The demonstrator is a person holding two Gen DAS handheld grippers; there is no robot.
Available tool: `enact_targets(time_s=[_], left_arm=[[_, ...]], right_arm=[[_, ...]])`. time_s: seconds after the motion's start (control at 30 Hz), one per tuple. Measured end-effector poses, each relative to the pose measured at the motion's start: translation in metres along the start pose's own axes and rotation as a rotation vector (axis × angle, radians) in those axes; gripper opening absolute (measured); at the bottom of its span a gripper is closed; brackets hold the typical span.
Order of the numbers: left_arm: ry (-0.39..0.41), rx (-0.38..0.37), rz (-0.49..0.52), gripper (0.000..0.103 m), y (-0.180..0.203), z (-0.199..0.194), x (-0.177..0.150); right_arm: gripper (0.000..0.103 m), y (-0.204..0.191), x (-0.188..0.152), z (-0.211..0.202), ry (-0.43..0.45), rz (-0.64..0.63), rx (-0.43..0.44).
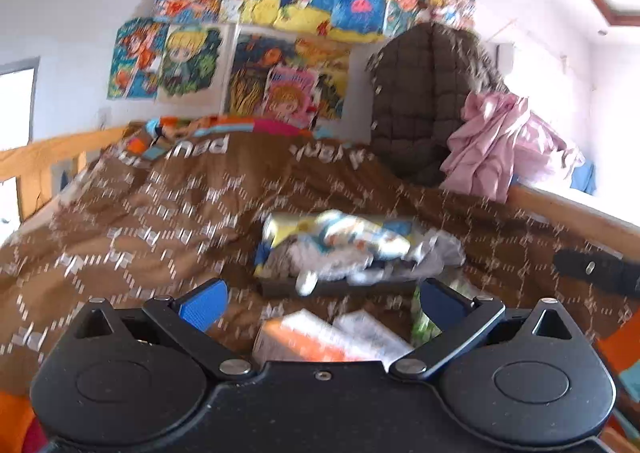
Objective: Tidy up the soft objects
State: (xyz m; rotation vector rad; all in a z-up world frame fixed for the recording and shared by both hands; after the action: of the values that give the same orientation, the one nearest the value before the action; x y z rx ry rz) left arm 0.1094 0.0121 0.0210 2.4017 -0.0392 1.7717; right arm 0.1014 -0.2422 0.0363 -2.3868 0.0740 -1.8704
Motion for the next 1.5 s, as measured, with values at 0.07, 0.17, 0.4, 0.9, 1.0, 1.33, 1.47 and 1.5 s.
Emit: enact_targets(time_s=[0.07,0.17,0.4,0.9,1.0,1.33,1.47,1.5], left_arm=[[-0.025,0.014,0.004,0.102,-0.002,0.0,-0.008],[-0.039,0.032,0.025,0.102,-0.002,-0.003,-0.014],[-0.069,0.052,0.07,0.102,0.003,-0.009,-0.024],[-0.113,0.076,0.077,0.102,0.006,-0.002,-0.03],[-0.12,0.081,0.074,0.102,0.005,-0.001,-0.031],[-0.165,0.11,0.041,0.102,-0.003,0.007,-0.036],[-0.191,0.102,0.014,0.102,-0.004,0.013,-0.041],[-0.196,0.101,0.013,0.102,-0.004,0.014,-0.042]], right_arm=[[0.103,-0.001,-0.004,-0.002,-0.016,0.003,-0.006],[0.103,-0.001,-0.008,-0.004,-0.016,0.007,-0.022],[0.103,0.001,-0.024,-0.003,-0.077,0.003,-0.066],[0.103,-0.007,-0.04,0.005,-0.145,-0.056,-0.079],[0.103,-0.008,-0.04,0.007,-0.153,-0.056,-0.07],[0.103,-0.013,-0.047,0.021,-0.209,-0.055,-0.02],[0.103,-0.015,-0.049,0.028,-0.226,-0.057,-0.009],[0.103,-0.014,-0.05,0.03,-0.229,-0.055,-0.011]])
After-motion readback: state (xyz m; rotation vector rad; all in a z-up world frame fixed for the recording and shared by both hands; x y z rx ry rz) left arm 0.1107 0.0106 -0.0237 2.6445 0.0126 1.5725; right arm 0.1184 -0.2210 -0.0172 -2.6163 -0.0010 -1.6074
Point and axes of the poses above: each gripper's, at about its wrist camera, not at the fingertips, and z roughly the way its jaws point, y to its right, x to its top, the point moved 6 cm from there along z, roughly the way its jaws point, and after that the axes turned 1 degree about x, right-handed, at the moved point
